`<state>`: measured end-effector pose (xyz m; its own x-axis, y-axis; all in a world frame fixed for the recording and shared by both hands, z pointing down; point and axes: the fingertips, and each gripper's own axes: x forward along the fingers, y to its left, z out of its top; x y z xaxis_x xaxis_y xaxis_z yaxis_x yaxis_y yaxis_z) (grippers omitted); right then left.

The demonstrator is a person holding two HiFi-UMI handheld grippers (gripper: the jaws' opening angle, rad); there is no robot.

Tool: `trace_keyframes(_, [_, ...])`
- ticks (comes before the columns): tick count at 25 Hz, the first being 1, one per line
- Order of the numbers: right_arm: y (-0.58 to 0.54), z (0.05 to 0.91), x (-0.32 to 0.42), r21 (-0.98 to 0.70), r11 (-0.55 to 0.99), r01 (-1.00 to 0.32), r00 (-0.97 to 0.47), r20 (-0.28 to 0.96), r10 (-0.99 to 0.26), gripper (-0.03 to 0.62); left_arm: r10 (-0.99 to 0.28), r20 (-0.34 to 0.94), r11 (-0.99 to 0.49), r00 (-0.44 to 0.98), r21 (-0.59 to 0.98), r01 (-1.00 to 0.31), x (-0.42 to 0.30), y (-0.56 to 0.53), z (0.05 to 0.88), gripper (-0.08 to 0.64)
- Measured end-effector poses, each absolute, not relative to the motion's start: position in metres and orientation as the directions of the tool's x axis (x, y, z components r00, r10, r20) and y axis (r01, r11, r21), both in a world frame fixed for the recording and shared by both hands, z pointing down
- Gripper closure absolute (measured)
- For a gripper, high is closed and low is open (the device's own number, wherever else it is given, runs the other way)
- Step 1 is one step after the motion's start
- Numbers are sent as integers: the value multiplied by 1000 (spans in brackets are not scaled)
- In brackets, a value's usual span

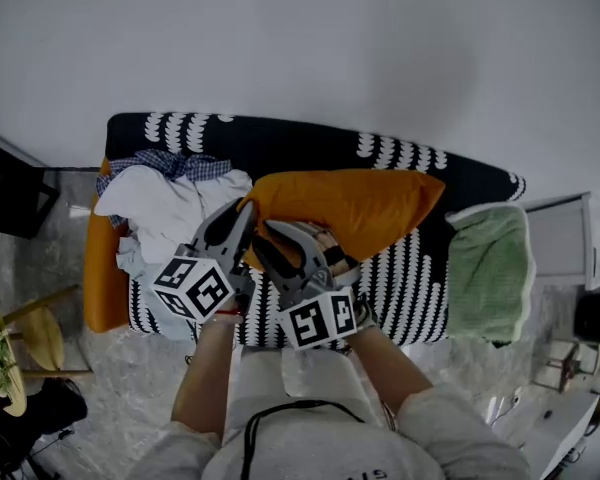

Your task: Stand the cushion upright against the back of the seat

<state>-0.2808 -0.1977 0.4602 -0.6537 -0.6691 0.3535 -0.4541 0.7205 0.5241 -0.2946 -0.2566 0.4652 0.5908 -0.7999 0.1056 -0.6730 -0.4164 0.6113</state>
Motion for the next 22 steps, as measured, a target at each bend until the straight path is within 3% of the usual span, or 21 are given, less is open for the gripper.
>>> trace_keyframes(1, [-194, 456, -277, 482, 746, -460, -675, 356, -646, 425, -808, 120, -415, 576, 579, -702, -295, -257, 466, 489])
trace_keyframes(2, [-192, 452, -268, 454, 757, -470, -683, 356, -638, 403, -817, 134, -412, 561, 545, -730, -295, -258, 467, 489])
trace_keyframes(10, [-226, 449, -107, 452, 633, -629, -513, 371, -774, 394, -910, 172, -282, 378, 412, -866, -320, -258, 476, 491])
trace_keyframes(17, [-266, 433, 8, 412, 486, -770, -364, 342, -866, 378, -957, 137, -188, 256, 379, -906, -320, -244, 483, 491])
trace_keyframes(22, [-279, 456, 34, 94, 511, -854, -432, 421, -798, 313, -975, 129, -125, 182, 363, -923, -319, -234, 485, 490])
